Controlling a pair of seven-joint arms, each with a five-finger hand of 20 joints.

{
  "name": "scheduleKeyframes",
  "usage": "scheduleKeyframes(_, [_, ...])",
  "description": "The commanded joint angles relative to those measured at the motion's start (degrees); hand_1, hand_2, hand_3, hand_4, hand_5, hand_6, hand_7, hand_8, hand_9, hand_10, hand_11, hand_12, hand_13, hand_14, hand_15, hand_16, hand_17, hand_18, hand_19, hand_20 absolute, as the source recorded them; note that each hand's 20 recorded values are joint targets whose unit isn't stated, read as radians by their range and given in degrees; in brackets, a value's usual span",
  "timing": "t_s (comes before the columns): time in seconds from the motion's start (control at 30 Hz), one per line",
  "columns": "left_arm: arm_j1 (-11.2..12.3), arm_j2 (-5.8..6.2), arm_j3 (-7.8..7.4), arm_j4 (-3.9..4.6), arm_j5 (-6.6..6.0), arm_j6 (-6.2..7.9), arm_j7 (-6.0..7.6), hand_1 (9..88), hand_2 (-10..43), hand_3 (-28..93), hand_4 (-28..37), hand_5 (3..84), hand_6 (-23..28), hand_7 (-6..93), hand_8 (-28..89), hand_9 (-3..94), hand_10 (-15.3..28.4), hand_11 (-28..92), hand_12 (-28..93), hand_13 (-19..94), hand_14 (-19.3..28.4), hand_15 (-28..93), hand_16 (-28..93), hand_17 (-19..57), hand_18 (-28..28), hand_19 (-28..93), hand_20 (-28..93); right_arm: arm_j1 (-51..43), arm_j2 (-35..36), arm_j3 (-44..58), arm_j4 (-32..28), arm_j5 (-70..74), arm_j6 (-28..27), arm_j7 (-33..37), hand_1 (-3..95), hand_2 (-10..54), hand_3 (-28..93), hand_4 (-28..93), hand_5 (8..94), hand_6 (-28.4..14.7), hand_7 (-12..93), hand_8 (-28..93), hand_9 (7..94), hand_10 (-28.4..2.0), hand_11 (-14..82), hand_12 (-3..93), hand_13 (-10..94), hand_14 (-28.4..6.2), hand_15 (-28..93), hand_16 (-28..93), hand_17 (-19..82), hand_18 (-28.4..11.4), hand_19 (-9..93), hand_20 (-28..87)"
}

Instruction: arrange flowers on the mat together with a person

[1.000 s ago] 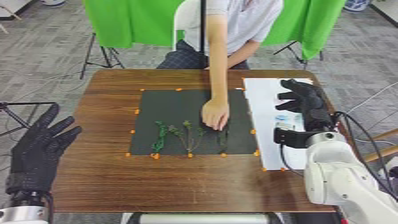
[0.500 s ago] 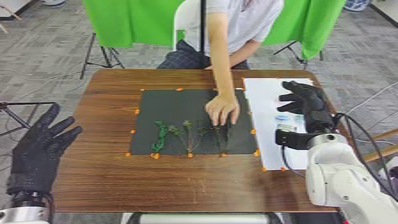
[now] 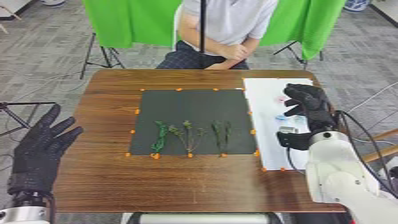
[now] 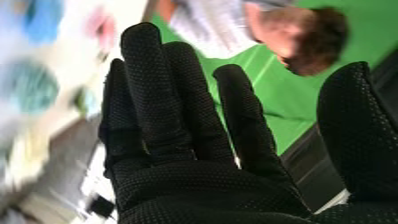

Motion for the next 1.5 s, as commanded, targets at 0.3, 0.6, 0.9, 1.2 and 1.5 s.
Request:
scheduleKeyframes(0.3, [0.8,-0.41,-0.03,-0.44,0.01,0.52,-0.32,19.2,7.4,76,-27.3,29.5,3.6,10.0,-8,30.1,15.0,19,12,20,21.7,43,-5,-8.9,17.9,37,16,7.8,1.4,-4.7,5.1,-17.2,-22.2,16.3,28.2,-1.5,74,-21,47.6,-1.1,13,-11,62.7,-21.1,19.1,14.6,62,-18.6,54,10,21,-27.8,65,11])
scheduleKeyframes(0.6, [0.5,-0.31,-0.05,-0.56,0.03,0.54,-0.58,19.3,7.4,76,-26.9,29.4,3.7,10.1,-9,30.2,15.0,19,12,20,21.7,43,-5,-9.0,17.9,37,16,15.8,2.9,-15.0,10.8,-21.7,-24.3,19.3,32.3,-3.3,74,-21,50.3,0.0,13,-11,66.9,-20.5,18.4,14.6,67,-16.7,52,11,22,-27.0,66,9])
scheduleKeyframes(0.9, [-0.5,-1.01,0.20,-0.35,0.85,0.02,-1.59,19.5,7.4,76,-26.5,29.5,3.8,10.2,-9,30.3,15.0,19,12,20,21.7,44,-5,-9.0,17.9,37,16,23.4,2.1,-23.5,16.0,-23.4,-27.4,21.6,34.5,-4.7,74,-22,52.6,1.0,15,-12,68.3,-19.6,18.6,14.8,69,-15.4,51,12,24,-26.8,66,9])
scheduleKeyframes(1.2, [-1.1,-0.54,0.24,-0.19,0.69,-0.26,-2.12,20.0,7.0,76,-26.0,29.7,4.0,10.3,-9,30.2,15.1,19,12,20,21.6,44,-5,-9.0,17.9,37,16,27.0,1.6,-27.7,18.9,-21.6,-30.5,20.5,37.8,-7.3,74,-23,53.3,2.2,16,-13,68.0,-18.8,18.4,14.8,69,-14.2,50,13,25,-26.0,65,8])
scheduleKeyframes(1.5, [-0.8,-0.73,-0.22,-0.17,1.06,-0.71,-2.77,20.2,6.8,76,-25.6,29.9,4.3,10.5,-9,30.2,15.0,19,12,20,21.6,44,-5,-9.0,17.8,37,16,29.0,0.9,-31.1,21.4,-23.0,-32.3,21.6,41.1,-8.7,73,-24,59.1,2.9,16,-13,69.7,-17.6,18.5,14.8,70,-13.4,48,13,26,-25.3,65,8])
